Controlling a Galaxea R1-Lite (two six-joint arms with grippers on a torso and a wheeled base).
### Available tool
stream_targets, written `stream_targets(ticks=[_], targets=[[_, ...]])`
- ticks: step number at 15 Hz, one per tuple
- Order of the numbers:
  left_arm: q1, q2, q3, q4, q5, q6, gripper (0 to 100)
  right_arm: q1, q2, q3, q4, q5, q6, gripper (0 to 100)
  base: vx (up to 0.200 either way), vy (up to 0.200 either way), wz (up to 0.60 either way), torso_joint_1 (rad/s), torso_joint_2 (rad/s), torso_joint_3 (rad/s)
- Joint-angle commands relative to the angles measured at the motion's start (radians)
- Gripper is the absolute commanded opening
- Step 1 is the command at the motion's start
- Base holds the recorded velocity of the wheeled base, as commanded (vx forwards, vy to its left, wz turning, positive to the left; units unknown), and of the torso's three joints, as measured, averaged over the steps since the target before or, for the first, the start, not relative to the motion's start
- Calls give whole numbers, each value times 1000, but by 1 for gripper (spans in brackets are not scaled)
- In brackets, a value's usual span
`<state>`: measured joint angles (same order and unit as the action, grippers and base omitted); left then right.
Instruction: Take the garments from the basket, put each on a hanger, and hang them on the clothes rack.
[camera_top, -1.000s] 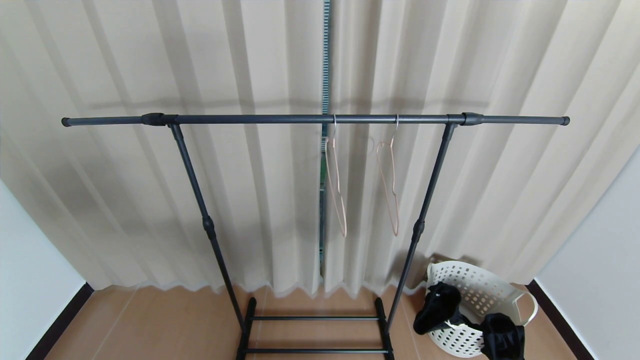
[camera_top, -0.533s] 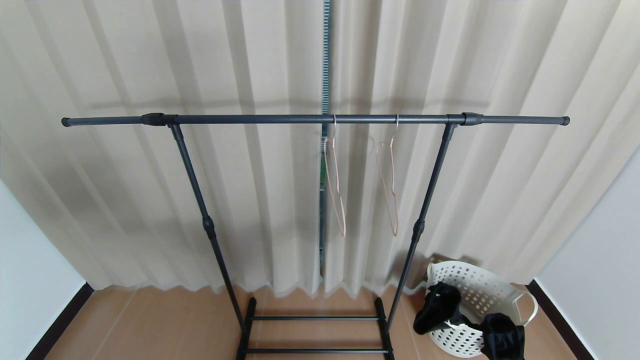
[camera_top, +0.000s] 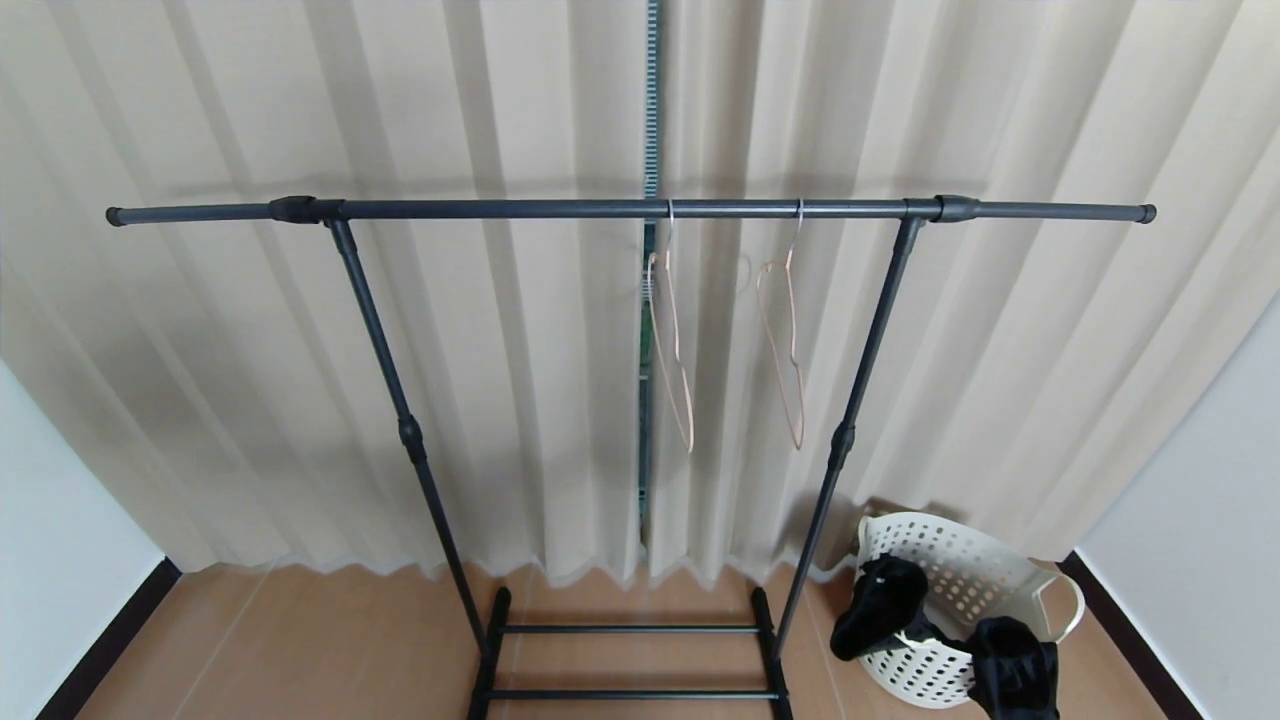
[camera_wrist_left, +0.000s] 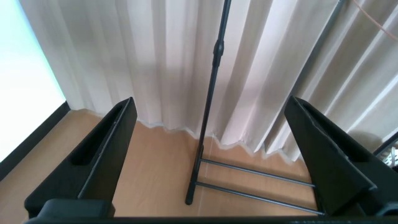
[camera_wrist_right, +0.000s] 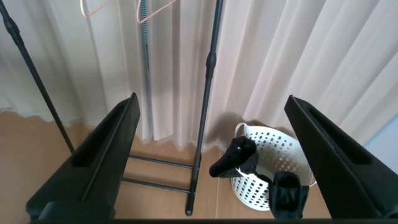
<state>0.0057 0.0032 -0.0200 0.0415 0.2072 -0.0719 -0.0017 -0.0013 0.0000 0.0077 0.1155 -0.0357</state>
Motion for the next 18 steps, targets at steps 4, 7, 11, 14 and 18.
stream_targets(ticks=[4,7,11,14,18], targets=[[0,1,0,0,-5,-3,100,0,1,0,0,1,-3,100,0,0,0,-162,362,202],[0,0,-1,0,-8,-5,100,0,1,0,0,1,-3,100,0,0,0,-173,383,216],[0,0,-1,0,-8,-5,100,0,1,0,0,1,-1,100,0,0,0,-214,508,287],[-1,0,0,0,-8,-3,100,0,1,0,0,1,-1,100,0,0,0,-235,551,320],[-1,3,0,0,-15,1,100,0,1,0,0,1,-1,100,0,0,0,-212,531,317]])
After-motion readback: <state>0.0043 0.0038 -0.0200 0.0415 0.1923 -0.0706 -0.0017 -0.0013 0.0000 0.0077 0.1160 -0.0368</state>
